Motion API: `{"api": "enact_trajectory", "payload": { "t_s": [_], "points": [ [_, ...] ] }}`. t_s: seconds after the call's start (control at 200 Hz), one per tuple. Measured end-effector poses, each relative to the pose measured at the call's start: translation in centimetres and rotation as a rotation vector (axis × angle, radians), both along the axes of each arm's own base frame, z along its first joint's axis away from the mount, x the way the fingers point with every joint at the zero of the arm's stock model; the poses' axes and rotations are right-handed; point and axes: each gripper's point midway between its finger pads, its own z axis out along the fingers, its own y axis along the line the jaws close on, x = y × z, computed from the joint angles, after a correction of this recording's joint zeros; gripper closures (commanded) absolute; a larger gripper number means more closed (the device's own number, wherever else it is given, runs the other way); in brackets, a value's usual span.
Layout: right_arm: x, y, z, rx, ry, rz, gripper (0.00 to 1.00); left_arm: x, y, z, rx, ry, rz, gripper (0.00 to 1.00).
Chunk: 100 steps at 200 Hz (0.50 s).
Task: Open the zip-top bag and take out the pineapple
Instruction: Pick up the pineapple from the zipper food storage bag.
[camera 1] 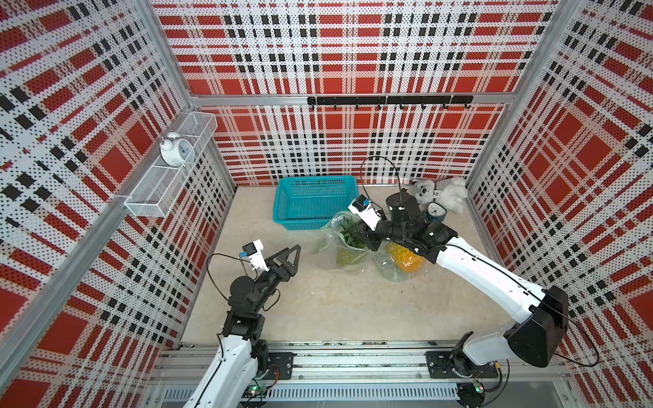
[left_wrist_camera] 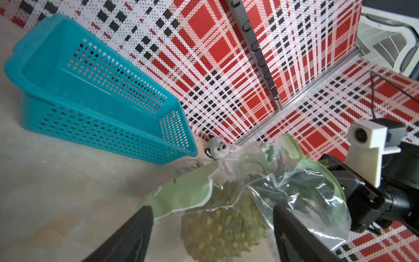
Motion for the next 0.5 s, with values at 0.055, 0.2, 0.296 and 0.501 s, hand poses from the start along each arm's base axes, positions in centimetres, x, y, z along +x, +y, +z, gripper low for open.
{"api": "enact_trajectory", "payload": {
  "t_s": [0.055, 0.2, 0.296, 0.501],
  "points": [
    [0.0, 0.1, 1.1, 0.02, -0.012, 0.002, 1.0, 0.4, 0.0, -0.5, -0.04, 0.048, 0.003, 0.14],
    [-0.3, 0.4, 4.0, 0.077, -0.037, 0.02, 1.0, 1.3, -0.2, -2.2, -0.126, 0.172, 0.007, 0.11],
    [-0.6, 0.6, 5.2, 0.103, -0.046, 0.034, 1.0, 1.7, -0.4, -2.3, -0.163, 0.205, 0.007, 0.09],
    [-1.1, 0.7, 5.7, 0.123, -0.035, 0.055, 1.0, 2.2, -0.3, -2.5, -0.211, 0.234, 0.021, 0.07]
  ]
}}
